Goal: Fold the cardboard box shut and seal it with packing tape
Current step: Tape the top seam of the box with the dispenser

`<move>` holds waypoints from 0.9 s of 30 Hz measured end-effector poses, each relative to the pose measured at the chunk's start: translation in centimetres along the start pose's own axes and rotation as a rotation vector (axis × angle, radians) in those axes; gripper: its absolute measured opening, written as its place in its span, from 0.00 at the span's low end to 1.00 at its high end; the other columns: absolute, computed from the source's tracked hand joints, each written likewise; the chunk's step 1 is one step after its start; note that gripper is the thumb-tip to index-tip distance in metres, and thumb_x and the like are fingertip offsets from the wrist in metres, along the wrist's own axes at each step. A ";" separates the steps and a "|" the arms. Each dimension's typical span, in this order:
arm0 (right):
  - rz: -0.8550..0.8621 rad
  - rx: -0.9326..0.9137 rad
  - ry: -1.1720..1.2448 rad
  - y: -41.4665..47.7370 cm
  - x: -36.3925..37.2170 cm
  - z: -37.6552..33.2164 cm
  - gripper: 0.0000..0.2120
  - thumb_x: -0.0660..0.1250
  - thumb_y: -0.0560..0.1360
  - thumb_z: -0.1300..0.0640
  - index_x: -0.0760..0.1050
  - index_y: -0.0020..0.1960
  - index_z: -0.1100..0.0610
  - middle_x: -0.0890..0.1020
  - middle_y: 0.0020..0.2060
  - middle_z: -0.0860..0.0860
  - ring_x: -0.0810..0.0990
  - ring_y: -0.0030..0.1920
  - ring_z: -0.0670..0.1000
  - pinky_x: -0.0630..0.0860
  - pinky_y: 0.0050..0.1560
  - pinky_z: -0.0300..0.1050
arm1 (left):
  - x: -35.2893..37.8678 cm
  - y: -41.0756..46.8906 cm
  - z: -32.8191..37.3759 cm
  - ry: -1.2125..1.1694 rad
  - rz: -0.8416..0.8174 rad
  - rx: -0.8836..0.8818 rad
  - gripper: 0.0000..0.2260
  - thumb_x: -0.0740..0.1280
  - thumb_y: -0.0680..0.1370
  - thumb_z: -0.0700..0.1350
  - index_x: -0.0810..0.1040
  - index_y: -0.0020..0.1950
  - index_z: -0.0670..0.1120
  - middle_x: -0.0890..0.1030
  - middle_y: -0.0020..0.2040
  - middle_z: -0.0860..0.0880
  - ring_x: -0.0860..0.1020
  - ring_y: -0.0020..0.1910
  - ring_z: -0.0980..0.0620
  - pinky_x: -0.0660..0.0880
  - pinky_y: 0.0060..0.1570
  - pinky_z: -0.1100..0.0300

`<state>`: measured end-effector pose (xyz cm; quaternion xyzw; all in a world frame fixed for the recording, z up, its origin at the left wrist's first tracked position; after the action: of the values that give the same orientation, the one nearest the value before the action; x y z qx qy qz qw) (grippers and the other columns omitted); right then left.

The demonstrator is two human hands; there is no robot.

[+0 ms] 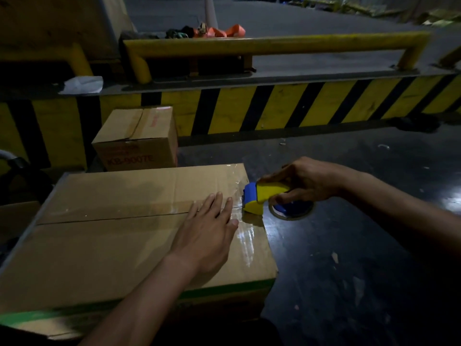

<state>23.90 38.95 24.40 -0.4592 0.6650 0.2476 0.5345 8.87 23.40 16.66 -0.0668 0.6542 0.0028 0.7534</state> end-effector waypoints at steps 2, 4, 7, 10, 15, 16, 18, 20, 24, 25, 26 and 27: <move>-0.002 0.006 0.032 -0.2 0.1 0.0 0.31 0.65 0.72 0.35 0.66 0.73 0.41 0.76 0.47 0.37 0.79 0.41 0.41 0.72 0.38 0.34 | -0.1 0.0 0.0 0.012 0.002 0.003 0.27 0.38 0.84 0.58 0.40 0.82 0.51 0.41 0.82 0.50 0.37 0.80 0.53 0.41 0.78 0.49; -0.007 0.014 0.059 -0.3 0.3 0.4 0.32 0.64 0.71 0.34 0.66 0.73 0.40 0.78 0.48 0.39 0.80 0.42 0.42 0.74 0.39 0.35 | 0.0 0.0 0.0 0.008 -0.004 0.004 0.26 0.38 0.84 0.58 0.40 0.81 0.51 0.41 0.82 0.50 0.37 0.80 0.53 0.41 0.78 0.49; 0.011 0.041 0.063 -0.6 -0.2 1.8 0.30 0.67 0.73 0.36 0.66 0.73 0.40 0.82 0.53 0.44 0.81 0.44 0.40 0.74 0.40 0.34 | 0.0 0.2 -0.1 0.010 0.005 -0.001 0.27 0.39 0.84 0.58 0.42 0.82 0.52 0.42 0.82 0.50 0.38 0.80 0.53 0.42 0.78 0.48; -0.010 0.082 0.045 -1.2 -0.6 2.4 0.30 0.67 0.74 0.39 0.67 0.74 0.42 0.82 0.48 0.42 0.79 0.39 0.35 0.71 0.35 0.29 | -0.2 0.3 0.1 0.025 -0.003 0.001 0.27 0.40 0.85 0.57 0.43 0.82 0.50 0.43 0.82 0.48 0.40 0.80 0.52 0.42 0.78 0.46; -0.049 0.092 0.025 -1.0 0.5 2.3 0.30 0.66 0.74 0.39 0.65 0.74 0.44 0.79 0.50 0.43 0.78 0.39 0.39 0.71 0.35 0.32 | -0.4 0.9 0.7 0.074 -0.051 -0.049 0.27 0.42 0.85 0.55 0.43 0.82 0.47 0.42 0.82 0.46 0.41 0.81 0.47 0.41 0.78 0.44; -0.055 0.094 0.029 -0.9 0.6 2.3 0.30 0.66 0.74 0.39 0.65 0.74 0.44 0.79 0.50 0.43 0.79 0.39 0.39 0.71 0.35 0.32 | -0.5 1.3 1.2 0.082 -0.050 -0.038 0.27 0.43 0.85 0.55 0.43 0.82 0.46 0.42 0.82 0.45 0.41 0.81 0.47 0.41 0.78 0.45; -0.058 0.089 0.027 -1.0 0.6 2.4 0.30 0.66 0.74 0.40 0.65 0.74 0.44 0.78 0.49 0.43 0.79 0.40 0.41 0.71 0.35 0.32 | -0.3 2.0 2.3 0.026 -0.033 0.003 0.27 0.43 0.85 0.55 0.42 0.82 0.46 0.42 0.82 0.47 0.41 0.81 0.49 0.41 0.78 0.46; -0.055 0.090 0.026 -1.3 0.6 2.5 0.30 0.66 0.74 0.39 0.66 0.73 0.45 0.78 0.47 0.43 0.79 0.39 0.42 0.71 0.36 0.33 | 0.2 2.2 3.0 -0.012 -0.018 0.034 0.26 0.41 0.85 0.55 0.40 0.82 0.49 0.41 0.82 0.49 0.39 0.80 0.50 0.41 0.78 0.46; -0.047 0.067 0.064 -1.6 0.5 2.9 0.30 0.66 0.74 0.39 0.65 0.74 0.43 0.79 0.45 0.41 0.79 0.39 0.38 0.71 0.36 0.33 | 0.6 2.3 2.3 0.016 -0.013 0.040 0.26 0.40 0.85 0.56 0.41 0.82 0.52 0.41 0.82 0.50 0.39 0.80 0.51 0.41 0.78 0.45; -0.049 0.065 0.073 -1.6 0.2 3.0 0.30 0.66 0.74 0.40 0.65 0.74 0.42 0.80 0.47 0.41 0.79 0.39 0.37 0.71 0.36 0.32 | 0.5 2.3 2.2 0.011 -0.013 0.037 0.26 0.40 0.85 0.57 0.41 0.82 0.52 0.41 0.82 0.51 0.39 0.80 0.51 0.41 0.78 0.45; -0.048 0.065 0.073 -1.8 0.0 3.2 0.30 0.67 0.74 0.40 0.65 0.74 0.42 0.80 0.49 0.42 0.79 0.40 0.37 0.71 0.36 0.31 | 0.4 2.3 2.2 0.003 -0.013 0.039 0.26 0.39 0.85 0.57 0.41 0.82 0.52 0.41 0.82 0.51 0.39 0.80 0.51 0.41 0.78 0.45; -0.044 0.066 0.068 -2.0 -0.3 3.5 0.29 0.67 0.74 0.39 0.65 0.74 0.41 0.81 0.51 0.42 0.79 0.40 0.37 0.71 0.36 0.32 | 0.4 2.3 2.2 -0.004 -0.012 0.041 0.26 0.39 0.85 0.57 0.41 0.82 0.52 0.42 0.82 0.51 0.39 0.80 0.52 0.41 0.78 0.45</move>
<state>27.38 40.99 23.91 -0.4638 0.6803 0.1981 0.5318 10.88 25.90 16.33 -0.0553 0.6522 -0.0151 0.7559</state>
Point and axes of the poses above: each hand's wrist, its own y-axis towards the middle knuckle, its own x-axis out of the palm, z = x × y, the point moved 6 cm from there along y, towards the middle knuckle
